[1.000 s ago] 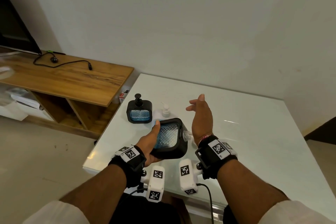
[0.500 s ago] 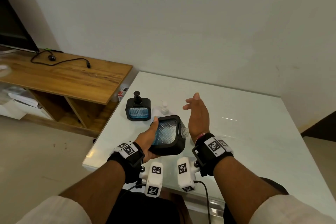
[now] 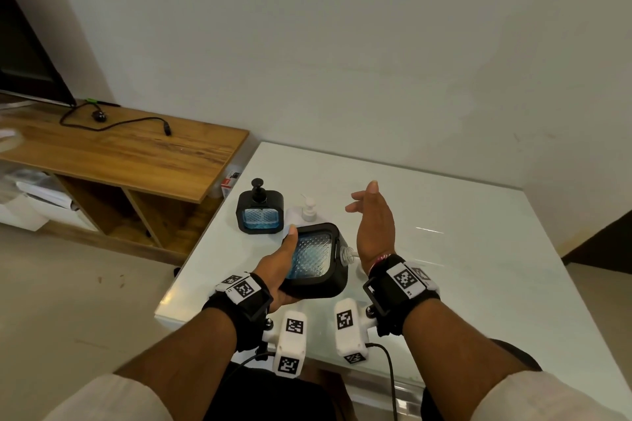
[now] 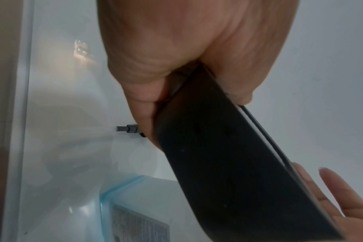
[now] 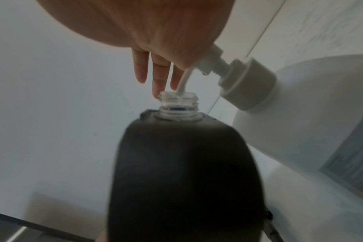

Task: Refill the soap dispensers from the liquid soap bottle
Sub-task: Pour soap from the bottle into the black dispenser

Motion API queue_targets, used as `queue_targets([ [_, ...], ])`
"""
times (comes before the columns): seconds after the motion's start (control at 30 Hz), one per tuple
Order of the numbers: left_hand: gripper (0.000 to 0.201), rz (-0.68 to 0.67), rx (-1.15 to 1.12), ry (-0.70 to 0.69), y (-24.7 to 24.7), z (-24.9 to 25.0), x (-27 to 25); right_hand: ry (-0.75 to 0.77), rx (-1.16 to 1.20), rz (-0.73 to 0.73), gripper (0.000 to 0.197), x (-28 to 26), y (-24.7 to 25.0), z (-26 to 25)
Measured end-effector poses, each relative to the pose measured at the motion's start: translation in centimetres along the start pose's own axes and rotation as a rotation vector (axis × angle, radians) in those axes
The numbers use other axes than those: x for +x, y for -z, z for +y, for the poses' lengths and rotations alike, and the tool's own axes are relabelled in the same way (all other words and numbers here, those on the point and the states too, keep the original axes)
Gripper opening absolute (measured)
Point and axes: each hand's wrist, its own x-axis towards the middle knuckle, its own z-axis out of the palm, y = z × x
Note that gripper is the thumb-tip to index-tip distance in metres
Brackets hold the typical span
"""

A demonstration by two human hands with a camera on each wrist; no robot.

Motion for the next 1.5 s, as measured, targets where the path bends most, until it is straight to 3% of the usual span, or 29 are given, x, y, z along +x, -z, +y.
queue_targets([
  [0.2,0.063,-0.009,-0.003,0.000,0.2,-0.2,0.3,-0.058,0.088,0.038,0.056,0.5,-0.1,-0.3],
  [0.33,0.059,0.006,-0.008,0.006,0.3,-0.1,0.4,-0.009,0.022,-0.004,0.052,0.3,-0.1,-0.2],
  [0.5,0.069,-0.007,-0.009,0.002,0.3,-0.2,0.1,-0.003,0.083,0.018,0.050,0.0,0.0,-0.5],
  [0.8,0.058,-0.012,-0.018,0.008,0.1,0.0,-0.3,0.006,0.026,0.008,0.050,0.0,0.2,-0.3],
  [1.5,0.060,-0.012,-0.027,0.016,0.1,-0.1,-0.6,-0.037,0.095,0.042,0.056,0.5,0.2,-0.6],
])
